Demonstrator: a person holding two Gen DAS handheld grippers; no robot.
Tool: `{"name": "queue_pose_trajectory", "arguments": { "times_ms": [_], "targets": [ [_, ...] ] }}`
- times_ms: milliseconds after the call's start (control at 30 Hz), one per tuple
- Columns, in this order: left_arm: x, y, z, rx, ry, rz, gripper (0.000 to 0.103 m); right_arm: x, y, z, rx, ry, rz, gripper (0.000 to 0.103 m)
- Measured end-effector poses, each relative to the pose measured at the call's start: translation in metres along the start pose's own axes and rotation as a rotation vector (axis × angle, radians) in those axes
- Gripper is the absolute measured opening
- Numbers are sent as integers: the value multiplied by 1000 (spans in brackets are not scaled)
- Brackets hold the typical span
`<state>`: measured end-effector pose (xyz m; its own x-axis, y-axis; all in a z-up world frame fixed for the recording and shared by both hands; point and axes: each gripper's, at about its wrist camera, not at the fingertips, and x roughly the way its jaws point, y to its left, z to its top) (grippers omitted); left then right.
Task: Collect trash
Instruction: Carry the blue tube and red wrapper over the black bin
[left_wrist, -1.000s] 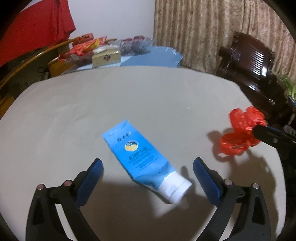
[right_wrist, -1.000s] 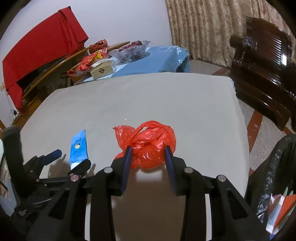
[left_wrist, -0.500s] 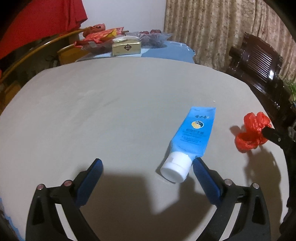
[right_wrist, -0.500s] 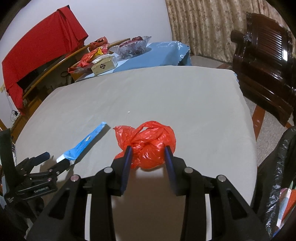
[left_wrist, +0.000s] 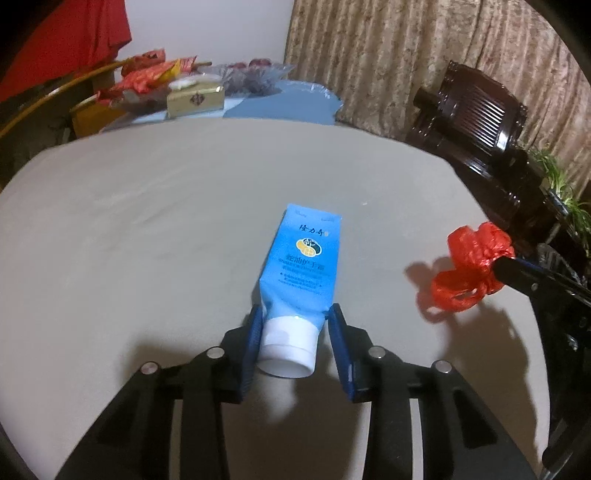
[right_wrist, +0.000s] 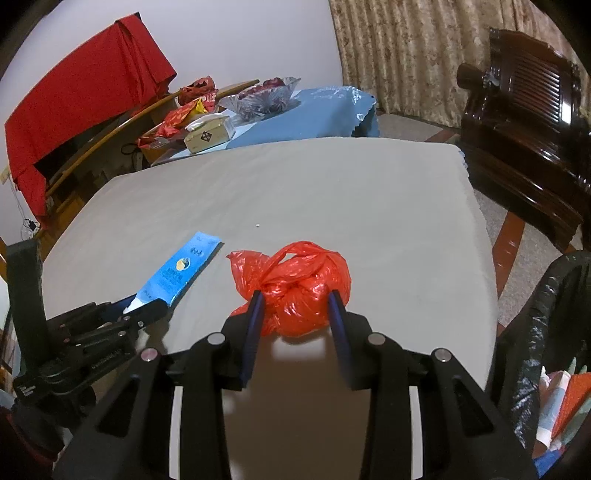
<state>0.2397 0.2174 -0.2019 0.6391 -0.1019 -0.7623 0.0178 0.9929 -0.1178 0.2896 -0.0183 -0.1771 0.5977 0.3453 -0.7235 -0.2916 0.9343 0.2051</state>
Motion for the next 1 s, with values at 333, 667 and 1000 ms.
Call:
{"name": "queue_pose_trajectory", "arguments": {
  "times_ms": [333, 667, 1000],
  "targets": [
    [-47, -22, 18, -6, -100, -14, 35, -41, -1, 6, 7, -49, 5, 34],
    [-82, -49, 30, 8, -146, -66, 35, -94, -2, 8, -24, -114, 8, 14],
    [-76, -53, 14, 3, -128, -36, 35, -73, -12, -10, -19, -52, -12, 44]
  ]
}}
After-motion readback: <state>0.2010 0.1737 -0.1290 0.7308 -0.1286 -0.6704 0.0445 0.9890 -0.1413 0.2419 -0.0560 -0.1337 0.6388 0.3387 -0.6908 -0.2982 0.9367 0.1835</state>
